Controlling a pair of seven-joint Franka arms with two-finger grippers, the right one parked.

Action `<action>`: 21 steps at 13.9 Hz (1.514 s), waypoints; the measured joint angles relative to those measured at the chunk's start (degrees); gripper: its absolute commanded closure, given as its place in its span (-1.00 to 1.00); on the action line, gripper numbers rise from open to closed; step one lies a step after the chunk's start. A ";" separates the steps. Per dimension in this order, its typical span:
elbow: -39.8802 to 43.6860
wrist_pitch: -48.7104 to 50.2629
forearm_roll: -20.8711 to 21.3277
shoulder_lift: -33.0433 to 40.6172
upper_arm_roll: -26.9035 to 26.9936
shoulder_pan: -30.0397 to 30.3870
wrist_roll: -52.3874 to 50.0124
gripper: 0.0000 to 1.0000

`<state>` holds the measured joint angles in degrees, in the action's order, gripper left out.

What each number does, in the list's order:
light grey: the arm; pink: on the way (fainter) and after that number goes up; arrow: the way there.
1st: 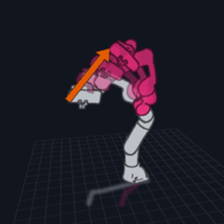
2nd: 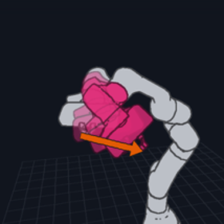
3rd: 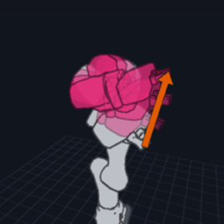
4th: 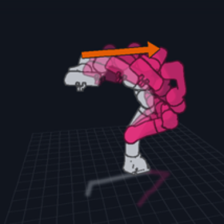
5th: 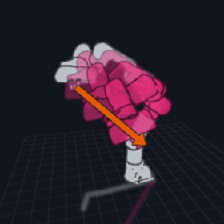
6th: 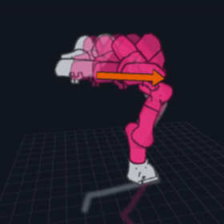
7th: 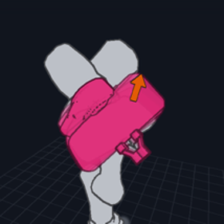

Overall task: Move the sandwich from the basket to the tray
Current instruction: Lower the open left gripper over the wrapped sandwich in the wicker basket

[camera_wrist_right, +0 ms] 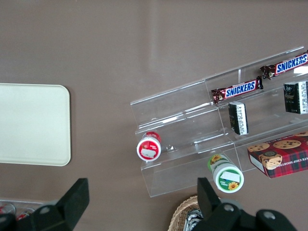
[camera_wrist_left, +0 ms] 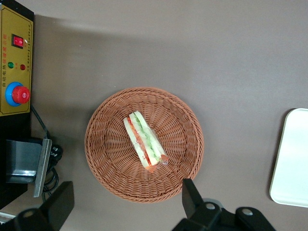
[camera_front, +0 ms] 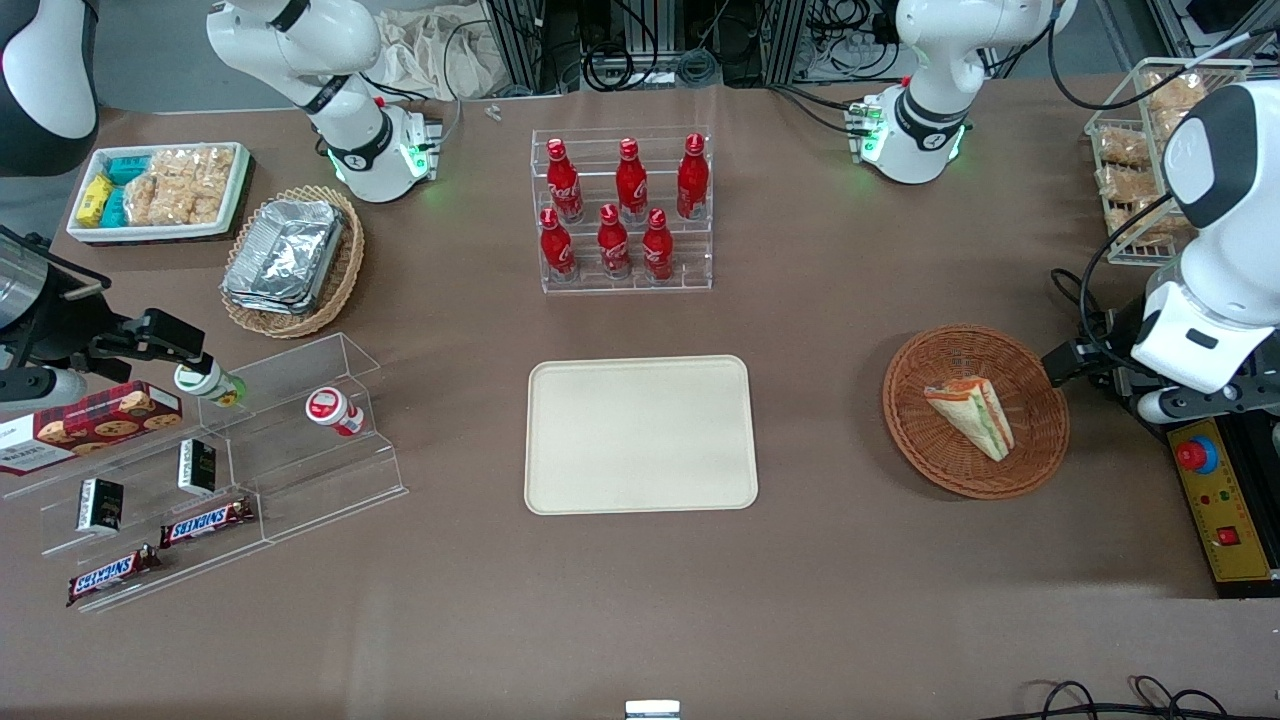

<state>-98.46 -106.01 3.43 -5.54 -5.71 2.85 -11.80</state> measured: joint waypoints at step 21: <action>-22.74 -30.17 -1.23 -5.03 0.26 1.61 -18.08 -0.98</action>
<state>-121.20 -136.18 2.21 -10.57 -5.45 4.46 -29.88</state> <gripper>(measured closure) 0.009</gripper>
